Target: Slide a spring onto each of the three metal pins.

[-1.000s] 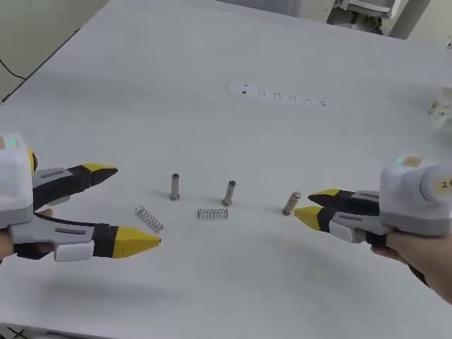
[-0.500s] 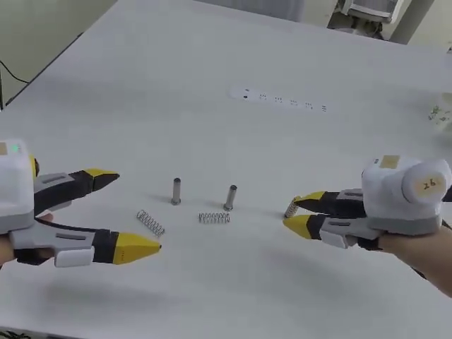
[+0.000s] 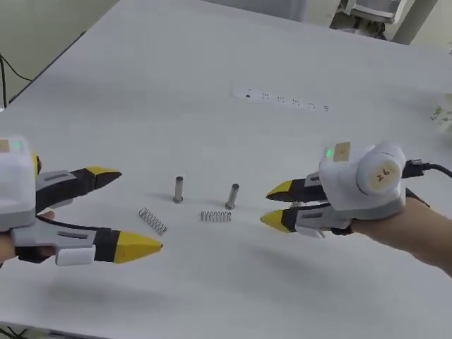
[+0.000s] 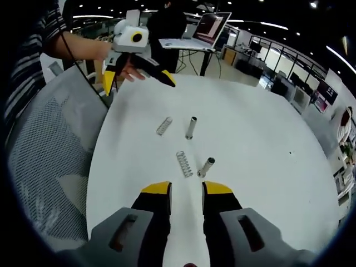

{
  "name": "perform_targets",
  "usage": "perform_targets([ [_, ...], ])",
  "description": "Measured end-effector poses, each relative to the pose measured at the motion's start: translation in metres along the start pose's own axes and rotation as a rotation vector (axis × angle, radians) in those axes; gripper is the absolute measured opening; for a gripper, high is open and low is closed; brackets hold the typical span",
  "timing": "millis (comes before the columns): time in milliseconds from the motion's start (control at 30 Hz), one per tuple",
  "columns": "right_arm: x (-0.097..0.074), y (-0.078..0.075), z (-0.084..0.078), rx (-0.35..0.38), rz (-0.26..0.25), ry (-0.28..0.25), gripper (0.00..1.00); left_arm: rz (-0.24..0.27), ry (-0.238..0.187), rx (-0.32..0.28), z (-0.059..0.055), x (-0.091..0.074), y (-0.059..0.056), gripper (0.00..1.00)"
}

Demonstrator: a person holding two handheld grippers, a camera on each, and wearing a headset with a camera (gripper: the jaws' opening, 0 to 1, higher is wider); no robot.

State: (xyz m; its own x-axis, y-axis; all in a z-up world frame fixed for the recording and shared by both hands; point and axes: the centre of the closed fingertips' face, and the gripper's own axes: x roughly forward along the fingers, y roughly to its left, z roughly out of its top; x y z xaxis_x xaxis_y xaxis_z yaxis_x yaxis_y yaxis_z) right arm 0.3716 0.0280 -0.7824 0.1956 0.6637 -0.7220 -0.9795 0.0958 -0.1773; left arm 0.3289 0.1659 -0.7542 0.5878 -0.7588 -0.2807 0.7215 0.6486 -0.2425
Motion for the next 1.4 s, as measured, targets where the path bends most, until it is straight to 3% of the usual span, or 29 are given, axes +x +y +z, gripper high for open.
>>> perform_targets([
  [133, 0.01, 0.002, 0.006, -0.06, 0.019, 0.021, 0.19, -0.001, 0.002, 0.002, -0.001, 0.0, 0.0, 0.92],
  [533, 0.036, 0.003, 0.018, -0.14, 0.074, 0.054, 0.18, 0.004, 0.007, -0.001, -0.003, -0.001, 0.0, 0.91],
  [967, 0.061, 0.005, 0.002, -0.154, 0.122, 0.129, 0.16, 0.005, 0.016, -0.003, -0.007, -0.003, 0.001, 0.91],
  [1400, 0.083, 0.004, -0.01, -0.145, 0.122, 0.188, 0.13, 0.005, 0.012, -0.006, -0.006, -0.003, 0.001, 0.9],
])
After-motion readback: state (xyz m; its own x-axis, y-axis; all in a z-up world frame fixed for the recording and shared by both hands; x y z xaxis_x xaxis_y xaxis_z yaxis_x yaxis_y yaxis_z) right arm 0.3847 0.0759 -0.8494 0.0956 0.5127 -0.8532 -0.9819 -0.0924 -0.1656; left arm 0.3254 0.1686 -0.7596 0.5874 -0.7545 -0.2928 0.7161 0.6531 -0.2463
